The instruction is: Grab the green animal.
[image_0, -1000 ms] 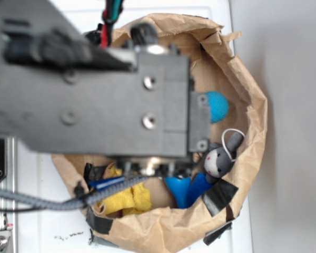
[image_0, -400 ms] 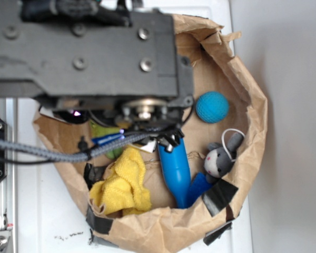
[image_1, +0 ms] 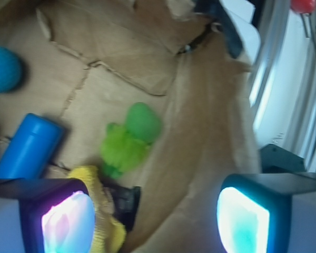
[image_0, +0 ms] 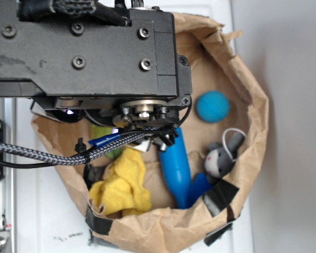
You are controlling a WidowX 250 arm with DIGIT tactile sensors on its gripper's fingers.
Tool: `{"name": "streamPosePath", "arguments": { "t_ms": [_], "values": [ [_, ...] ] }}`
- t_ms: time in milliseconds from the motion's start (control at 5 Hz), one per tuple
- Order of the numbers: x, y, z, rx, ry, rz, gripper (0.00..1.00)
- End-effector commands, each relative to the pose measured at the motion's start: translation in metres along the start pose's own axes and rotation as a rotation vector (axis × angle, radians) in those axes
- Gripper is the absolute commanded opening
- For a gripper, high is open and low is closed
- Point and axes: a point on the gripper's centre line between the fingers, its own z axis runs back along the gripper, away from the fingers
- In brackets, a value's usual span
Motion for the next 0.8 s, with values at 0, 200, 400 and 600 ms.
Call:
{"name": "streamPosePath", "arguments": {
  "t_ms": [0, 200, 400, 600],
  "values": [
    [-0.004, -0.018, 0.012, -0.041, -0.034, 0.02, 1.0],
    [-0.005, -0.036, 0.006, -0.045, -0.05, 0.046, 1.0],
    [0.003, -0.042, -0.01, -0.049, -0.079, 0.062, 1.0],
    [0.006, -0.046, -0.028, -0.04, -0.106, 0.072, 1.0]
  ]
}}
